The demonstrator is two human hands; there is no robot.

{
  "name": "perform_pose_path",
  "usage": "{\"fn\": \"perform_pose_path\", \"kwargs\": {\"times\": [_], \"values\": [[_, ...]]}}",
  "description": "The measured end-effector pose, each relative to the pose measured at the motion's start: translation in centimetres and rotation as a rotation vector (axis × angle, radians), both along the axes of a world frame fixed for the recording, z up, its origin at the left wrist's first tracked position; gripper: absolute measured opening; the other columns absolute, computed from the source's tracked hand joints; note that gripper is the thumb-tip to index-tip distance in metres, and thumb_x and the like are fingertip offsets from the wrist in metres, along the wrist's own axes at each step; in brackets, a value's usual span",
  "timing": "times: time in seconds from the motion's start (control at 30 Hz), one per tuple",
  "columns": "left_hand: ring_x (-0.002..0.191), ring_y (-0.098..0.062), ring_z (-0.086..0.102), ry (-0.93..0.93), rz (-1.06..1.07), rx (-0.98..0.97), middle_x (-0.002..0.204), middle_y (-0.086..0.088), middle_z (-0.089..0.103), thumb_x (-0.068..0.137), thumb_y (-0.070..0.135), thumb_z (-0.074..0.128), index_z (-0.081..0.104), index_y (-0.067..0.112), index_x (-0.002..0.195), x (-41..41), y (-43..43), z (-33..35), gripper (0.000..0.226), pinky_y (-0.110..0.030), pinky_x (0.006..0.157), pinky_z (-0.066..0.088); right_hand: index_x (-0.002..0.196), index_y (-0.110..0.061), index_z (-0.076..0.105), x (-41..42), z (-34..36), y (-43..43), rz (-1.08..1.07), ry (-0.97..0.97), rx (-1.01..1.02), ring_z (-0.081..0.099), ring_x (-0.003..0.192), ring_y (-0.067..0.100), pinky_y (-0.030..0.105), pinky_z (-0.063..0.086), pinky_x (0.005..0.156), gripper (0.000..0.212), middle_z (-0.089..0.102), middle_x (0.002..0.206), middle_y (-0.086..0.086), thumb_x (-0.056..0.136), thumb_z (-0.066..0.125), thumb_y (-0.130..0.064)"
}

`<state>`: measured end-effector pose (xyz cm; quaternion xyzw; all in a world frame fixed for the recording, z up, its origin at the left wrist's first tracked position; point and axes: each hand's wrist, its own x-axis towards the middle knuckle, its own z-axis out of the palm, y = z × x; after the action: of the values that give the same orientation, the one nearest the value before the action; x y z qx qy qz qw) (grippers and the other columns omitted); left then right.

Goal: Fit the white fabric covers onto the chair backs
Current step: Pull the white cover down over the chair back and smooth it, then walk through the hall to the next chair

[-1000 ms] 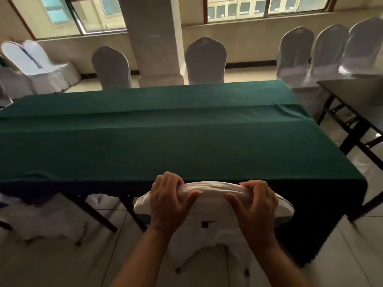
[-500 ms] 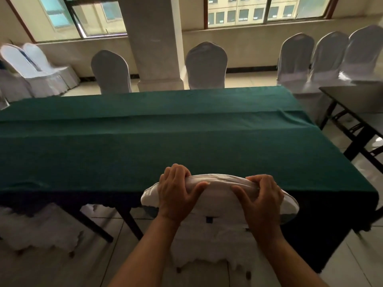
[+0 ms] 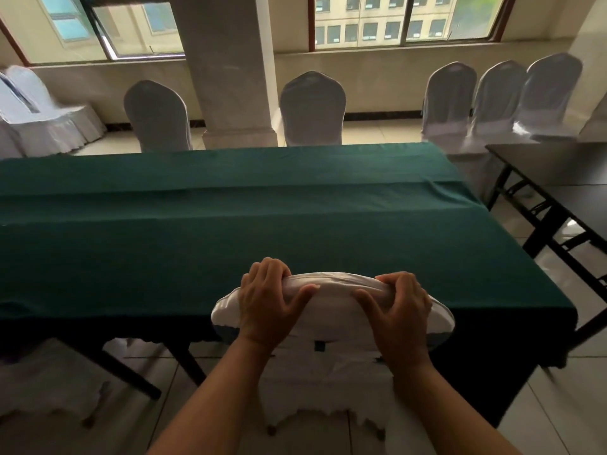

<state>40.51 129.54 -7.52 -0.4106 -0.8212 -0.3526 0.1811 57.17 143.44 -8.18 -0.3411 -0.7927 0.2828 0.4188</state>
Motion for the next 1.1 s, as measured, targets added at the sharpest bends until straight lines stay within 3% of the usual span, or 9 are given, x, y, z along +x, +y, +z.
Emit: {"fn": "perform_pose_path", "kwargs": {"times": [0.23,0.33,0.43,0.57,0.67,0.77,0.87,0.97,1.1], "values": [[0.071,-0.023,0.047,-0.021,-0.013,-0.037,0.077,0.001,0.052,0.084,0.078,0.036,0.049,0.018,0.078,0.0,-0.3,0.4,0.062,-0.039,0.066,0.041,0.089,-0.021,0.055,0.3,0.3,0.4,0.031,-0.03,0.024,0.055,0.082,0.022,0.043,0.045,0.08,0.045,0.06,0.087,-0.001,0.075,0.062,-0.063],[0.076,-0.023,0.05,-0.158,-0.057,-0.114,0.08,0.0,0.056,0.079,0.074,0.046,0.053,0.017,0.08,0.1,-1.0,1.3,0.058,-0.041,0.071,0.044,0.089,-0.015,0.059,0.9,1.6,0.3,0.104,-0.117,-0.01,0.057,0.082,0.025,0.045,0.047,0.078,0.045,0.061,0.088,0.004,0.077,0.071,-0.056],[0.095,-0.022,0.057,-0.374,-0.084,-0.197,0.1,-0.002,0.065,0.085,0.057,0.061,0.062,0.016,0.099,1.4,-2.5,3.6,0.043,-0.04,0.087,0.046,0.113,-0.008,0.063,2.5,4.2,-0.8,0.22,-0.335,-0.049,0.058,0.107,0.032,0.044,0.046,0.096,0.044,0.063,0.113,0.012,0.084,0.075,-0.038],[0.107,-0.014,0.06,-0.617,-0.209,-0.19,0.119,-0.003,0.066,0.093,0.035,0.066,0.064,0.011,0.121,4.3,-7.6,6.2,0.037,-0.02,0.088,0.045,0.139,-0.015,0.052,4.9,8.0,-4.0,0.465,-0.728,-0.07,0.047,0.134,0.023,0.032,0.037,0.111,0.061,0.049,0.145,0.006,0.09,0.061,-0.051],[0.098,-0.016,0.066,-0.988,-0.337,-0.199,0.106,-0.003,0.07,0.098,0.036,0.057,0.067,0.017,0.111,7.3,-16.0,9.0,0.026,-0.016,0.074,0.053,0.109,-0.023,0.068,5.8,11.5,-10.2,0.738,-0.896,-0.262,0.066,0.108,0.022,0.035,0.052,0.094,0.068,0.071,0.114,-0.001,0.078,0.042,-0.078],[0.094,-0.013,0.068,-1.3,-0.254,-0.239,0.109,-0.004,0.075,0.091,0.065,0.04,0.069,0.015,0.115,9.2,-25.8,11.1,0.062,-0.021,0.072,0.049,0.093,-0.023,0.074,4.6,13.2,-17.7,0.891,-0.887,-0.547,0.074,0.095,0.022,0.025,0.058,0.079,0.081,0.078,0.101,-0.002,0.065,0.042,-0.092],[0.079,-0.016,0.072,-1.288,-0.088,-0.132,0.09,-0.007,0.079,0.084,0.071,0.032,0.073,0.017,0.104,10.6,-37.9,13.1,0.07,-0.025,0.062,0.053,0.085,-0.027,0.079,1.5,14.2,-27.3,1.047,-0.823,-0.819,0.075,0.085,0.02,0.032,0.058,0.075,0.081,0.079,0.095,-0.003,0.05,0.052,-0.096],[0.064,-0.021,0.07,-1.293,0.079,0.089,0.076,-0.011,0.075,0.089,0.075,0.025,0.072,0.005,0.097,11.4,-50.1,15.5,0.084,-0.026,0.053,0.051,0.091,-0.011,0.08,-2.9,16.0,-38.0,1.313,-0.848,-0.983,0.075,0.072,0.022,0.026,0.056,0.059,0.104,0.079,0.089,0.012,0.037,0.059,-0.098],[0.063,-0.026,0.069,-1.271,0.17,0.371,0.079,-0.017,0.073,0.081,0.067,0.021,0.069,-0.001,0.097,10.4,-65.4,18.6,0.085,-0.028,0.054,0.048,0.109,-0.01,0.075,-8.8,19.6,-52.8,1.613,-0.848,-0.944,0.074,0.082,0.029,0.031,0.058,0.063,0.106,0.077,0.103,0.019,0.053,0.05,-0.097]]}}
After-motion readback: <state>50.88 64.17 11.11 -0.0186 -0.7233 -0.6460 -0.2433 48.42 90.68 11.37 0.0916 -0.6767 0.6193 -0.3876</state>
